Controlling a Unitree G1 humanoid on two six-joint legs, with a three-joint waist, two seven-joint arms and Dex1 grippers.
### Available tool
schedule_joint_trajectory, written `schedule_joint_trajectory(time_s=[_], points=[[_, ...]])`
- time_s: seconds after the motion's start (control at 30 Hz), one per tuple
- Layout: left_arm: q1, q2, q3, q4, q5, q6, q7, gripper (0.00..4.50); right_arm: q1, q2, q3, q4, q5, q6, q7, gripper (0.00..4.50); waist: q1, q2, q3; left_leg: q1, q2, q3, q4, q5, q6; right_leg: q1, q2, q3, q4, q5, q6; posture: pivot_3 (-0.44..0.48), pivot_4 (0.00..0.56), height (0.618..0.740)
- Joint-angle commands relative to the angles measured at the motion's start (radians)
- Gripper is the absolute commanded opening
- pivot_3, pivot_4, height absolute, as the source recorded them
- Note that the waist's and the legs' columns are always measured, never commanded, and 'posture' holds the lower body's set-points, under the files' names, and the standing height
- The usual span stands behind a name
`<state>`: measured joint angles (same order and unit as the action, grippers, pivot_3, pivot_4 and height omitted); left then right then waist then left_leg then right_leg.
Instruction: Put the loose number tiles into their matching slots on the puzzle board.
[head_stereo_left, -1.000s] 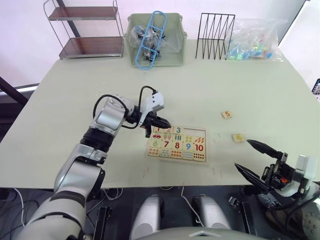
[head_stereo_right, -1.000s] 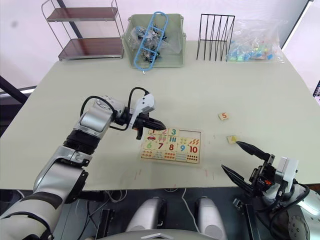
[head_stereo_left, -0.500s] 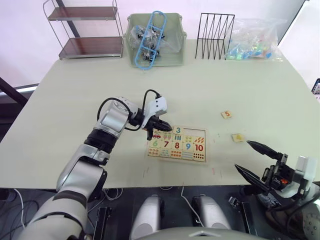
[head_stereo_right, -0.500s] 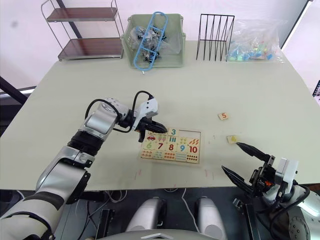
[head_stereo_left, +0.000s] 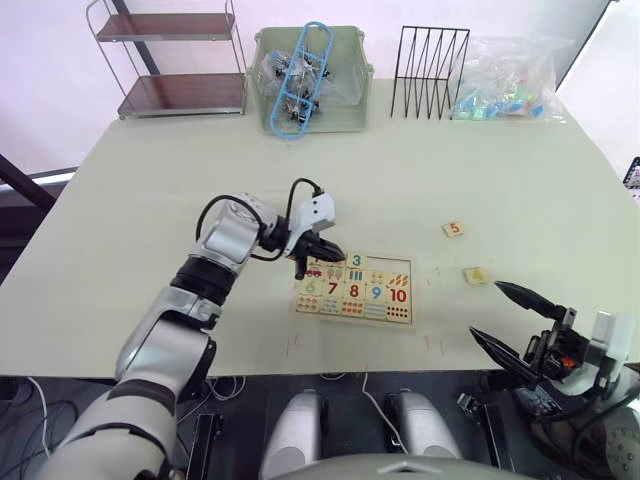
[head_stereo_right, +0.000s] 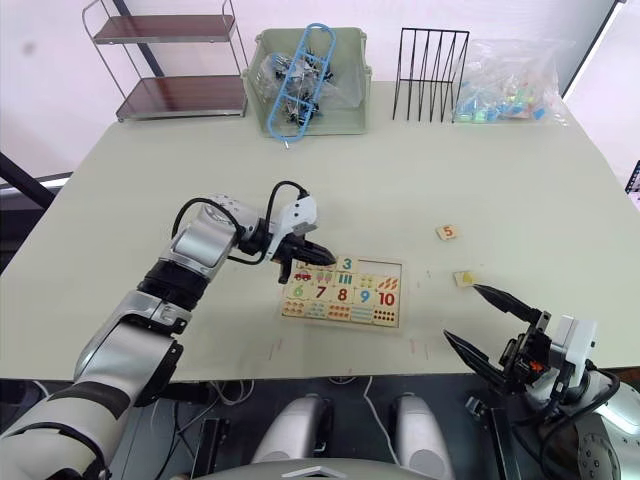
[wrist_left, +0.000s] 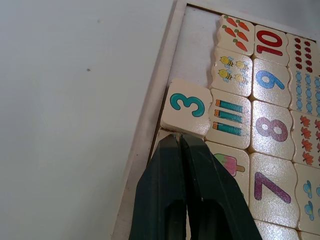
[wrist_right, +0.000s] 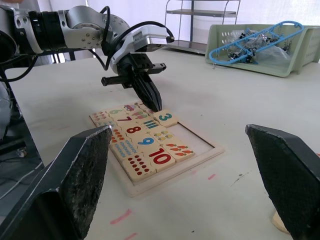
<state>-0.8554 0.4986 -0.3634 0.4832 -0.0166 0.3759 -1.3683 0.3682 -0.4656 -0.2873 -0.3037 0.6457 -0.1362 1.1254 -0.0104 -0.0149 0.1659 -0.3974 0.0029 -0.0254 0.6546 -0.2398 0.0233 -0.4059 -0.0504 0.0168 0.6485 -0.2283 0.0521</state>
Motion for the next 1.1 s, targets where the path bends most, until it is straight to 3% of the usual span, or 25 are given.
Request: schedule_joint_trajectory(time_s=[0.03, 0.7, 1.1], points=[[-0.013, -0.002, -0.005, 0.000, 0.006, -0.017, -0.009, 0.14, 0.003, -0.008, -0.010, -0.029, 0.007, -0.013, -0.003, 4.50, 0.000, 0.000, 0.000, 0.000, 0.000, 0.000, 0.000, 0.000, 0.000, 0.000, 0.000, 0.000, 0.000, 0.000, 0.000, 0.000, 0.150, 0.740], [-0.024, -0.003, 0.007, 0.022, 0.018, -0.034, -0.022, 0.14, 0.021, -0.008, -0.019, -0.021, 0.011, -0.024, 0.011, 4.50, 0.000, 0.000, 0.000, 0.000, 0.000, 0.000, 0.000, 0.000, 0.000, 0.000, 0.000, 0.000, 0.000, 0.000, 0.000, 0.000, 0.150, 0.740], [-0.028, 0.013, 0.156, -0.115, -0.171, 0.067, -0.063, 0.14, 0.022, -0.007, -0.016, -0.013, 0.011, -0.029, 0.015, 4.50, 0.000, 0.000, 0.000, 0.000, 0.000, 0.000, 0.000, 0.000, 0.000, 0.000, 0.000, 0.000, 0.000, 0.000, 0.000, 0.000, 0.150, 0.740]])
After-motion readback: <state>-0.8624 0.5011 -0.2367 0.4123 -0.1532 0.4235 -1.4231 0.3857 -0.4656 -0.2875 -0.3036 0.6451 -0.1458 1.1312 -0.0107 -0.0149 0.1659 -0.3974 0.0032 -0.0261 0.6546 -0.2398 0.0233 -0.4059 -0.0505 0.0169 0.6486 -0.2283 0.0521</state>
